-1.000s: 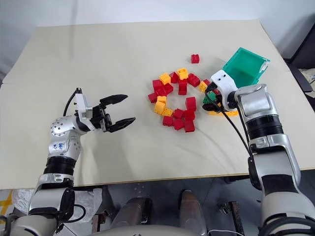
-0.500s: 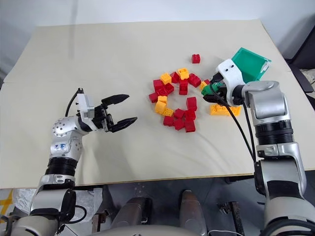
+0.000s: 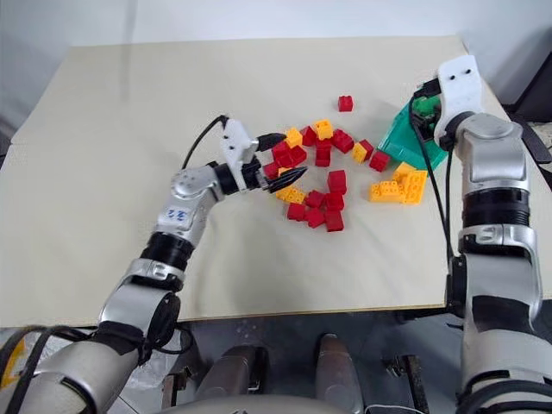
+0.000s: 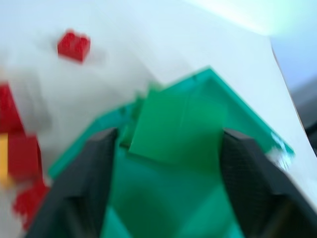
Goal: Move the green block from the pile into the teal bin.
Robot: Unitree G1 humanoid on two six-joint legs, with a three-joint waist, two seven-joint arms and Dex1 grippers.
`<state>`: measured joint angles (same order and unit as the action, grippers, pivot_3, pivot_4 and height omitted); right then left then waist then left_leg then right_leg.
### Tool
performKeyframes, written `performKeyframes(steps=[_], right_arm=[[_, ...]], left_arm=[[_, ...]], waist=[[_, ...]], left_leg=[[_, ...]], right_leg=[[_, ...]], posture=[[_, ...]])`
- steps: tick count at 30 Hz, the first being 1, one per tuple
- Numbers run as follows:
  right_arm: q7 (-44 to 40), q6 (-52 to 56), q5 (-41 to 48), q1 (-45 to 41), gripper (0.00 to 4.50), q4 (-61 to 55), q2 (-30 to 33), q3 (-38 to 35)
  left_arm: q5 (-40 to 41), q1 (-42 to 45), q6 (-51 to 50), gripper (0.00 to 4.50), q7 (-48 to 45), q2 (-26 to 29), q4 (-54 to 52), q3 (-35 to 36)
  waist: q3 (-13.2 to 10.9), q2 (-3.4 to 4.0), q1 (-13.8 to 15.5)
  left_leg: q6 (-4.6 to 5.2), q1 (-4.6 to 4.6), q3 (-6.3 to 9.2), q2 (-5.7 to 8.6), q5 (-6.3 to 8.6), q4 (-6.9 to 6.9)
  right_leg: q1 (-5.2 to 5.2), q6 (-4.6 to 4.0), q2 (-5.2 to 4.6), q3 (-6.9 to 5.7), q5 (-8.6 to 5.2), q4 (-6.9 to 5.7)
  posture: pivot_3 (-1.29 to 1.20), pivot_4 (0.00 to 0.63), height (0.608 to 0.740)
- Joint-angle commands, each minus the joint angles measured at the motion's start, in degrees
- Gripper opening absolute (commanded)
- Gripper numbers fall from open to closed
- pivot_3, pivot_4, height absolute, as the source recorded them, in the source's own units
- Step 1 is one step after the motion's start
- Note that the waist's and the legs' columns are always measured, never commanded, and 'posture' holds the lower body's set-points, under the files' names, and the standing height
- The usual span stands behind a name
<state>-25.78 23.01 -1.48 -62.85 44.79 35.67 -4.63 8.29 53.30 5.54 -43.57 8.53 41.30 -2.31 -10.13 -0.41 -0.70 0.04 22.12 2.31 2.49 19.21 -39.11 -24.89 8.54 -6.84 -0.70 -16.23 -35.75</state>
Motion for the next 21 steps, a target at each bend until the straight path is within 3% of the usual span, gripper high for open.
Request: performKeyframes(steps=[1, 8, 15, 21], right_arm=[[0.77, -6.44, -0.70, -2.53, 4.39, 4.72, 0.85, -0.04], [-9.75, -6.48, 3.37, 1.36, 4.48, -2.40, 2.36, -0.46], [-33.41, -5.61, 13.85, 18.10, 4.48, -23.20, 6.69, -0.30], [-48.20, -10.87, 21.18, 27.38, 4.48, -24.58, 9.36, -3.03]], left_arm=[[-0.05, 1.85, -0.13, 4.50, 1.48, 0.54, 2.83, 1.37], [3.27, -2.34, -3.11, 4.50, -2.51, 4.21, -3.38, 3.50], [12.15, -14.77, -16.93, 4.50, -8.99, 14.15, -21.63, 8.19], [14.62, -24.03, -21.60, 4.50, -9.66, 23.18, -29.02, 13.67]], waist=[[0.00, 0.00, -0.38], [0.01, 0.01, -1.02], [0.01, 0.01, -0.90], [0.01, 0.02, -0.63]], left_leg=[[-0.01, 0.02, 0.01, -0.01, 0.00, 0.04], [-0.02, 0.26, 0.00, -0.09, -0.01, 0.04], [-0.03, 0.27, 0.03, -0.23, -0.01, -0.02], [-0.02, 0.10, 0.07, -0.23, -0.01, -0.12]], right_leg=[[-0.04, 0.00, 0.00, 0.00, 0.00, 0.01], [-0.35, 0.00, -0.03, 0.00, 0.00, -0.03], [-0.35, 0.00, -0.04, 0.01, 0.00, -0.09], [-0.10, -0.01, -0.06, 0.01, 0.01, -0.11]], posture=[[0.00, 0.150, 0.740], [0.00, 0.150, 0.740], [0.00, 0.150, 0.740], [0.00, 0.150, 0.740]])
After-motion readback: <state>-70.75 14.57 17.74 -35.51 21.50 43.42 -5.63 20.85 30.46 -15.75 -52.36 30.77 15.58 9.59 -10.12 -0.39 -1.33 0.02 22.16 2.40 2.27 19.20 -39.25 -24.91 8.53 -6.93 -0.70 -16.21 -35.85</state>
